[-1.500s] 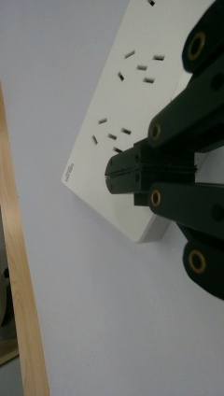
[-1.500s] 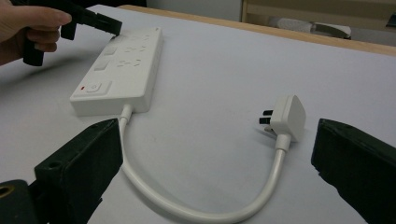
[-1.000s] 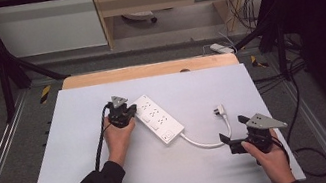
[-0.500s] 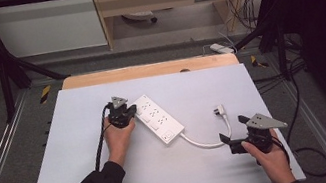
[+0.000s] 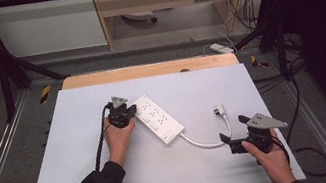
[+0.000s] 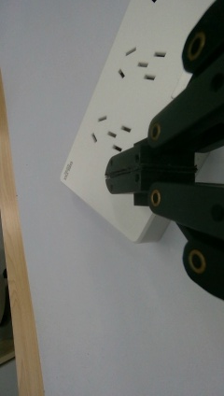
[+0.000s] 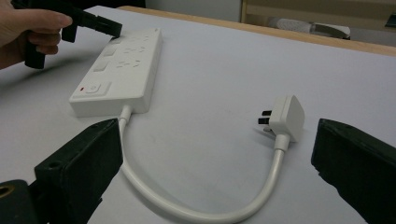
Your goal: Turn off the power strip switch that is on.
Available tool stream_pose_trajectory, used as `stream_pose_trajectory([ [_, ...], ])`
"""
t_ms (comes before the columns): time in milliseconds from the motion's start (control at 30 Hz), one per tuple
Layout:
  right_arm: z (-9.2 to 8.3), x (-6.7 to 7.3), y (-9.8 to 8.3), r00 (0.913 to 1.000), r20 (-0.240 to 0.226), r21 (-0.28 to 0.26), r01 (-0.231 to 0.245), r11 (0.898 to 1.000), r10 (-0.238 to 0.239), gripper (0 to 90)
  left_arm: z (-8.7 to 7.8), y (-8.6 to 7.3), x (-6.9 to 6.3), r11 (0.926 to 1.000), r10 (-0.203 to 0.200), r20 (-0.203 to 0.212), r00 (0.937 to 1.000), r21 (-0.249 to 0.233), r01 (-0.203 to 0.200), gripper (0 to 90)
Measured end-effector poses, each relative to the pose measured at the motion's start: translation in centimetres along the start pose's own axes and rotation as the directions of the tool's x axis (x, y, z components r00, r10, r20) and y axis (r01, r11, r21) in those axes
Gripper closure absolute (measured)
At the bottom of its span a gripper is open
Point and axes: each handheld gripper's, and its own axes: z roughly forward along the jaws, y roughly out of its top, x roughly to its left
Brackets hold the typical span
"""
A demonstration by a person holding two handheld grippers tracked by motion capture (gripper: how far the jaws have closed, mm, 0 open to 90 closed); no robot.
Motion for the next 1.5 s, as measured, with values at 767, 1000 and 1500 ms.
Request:
stream_pose_trajectory([
  [767,0.1,0.0,0.0,1.0000,0.000,0.002,0.003,1.000,-0.003,2.5,-0.7,0.4,-0.2,0.9996,0.008,0.011,0.9999,-0.026,-0.007,90.0],
  [1000,0.1,0.0,0.0,1.0000,0.000,0.001,0.001,1.000,-0.001,2.5,-1.4,0.7,-0.3,0.9989,0.022,0.009,0.9997,-0.042,-0.021,90.0],
  [1500,0.1,0.0,0.0,1.0000,-0.001,0.004,0.001,1.000,-0.001,2.5,-3.2,1.3,-0.1,0.9949,-0.009,-0.005,1.0000,-0.101,0.008,54.4],
])
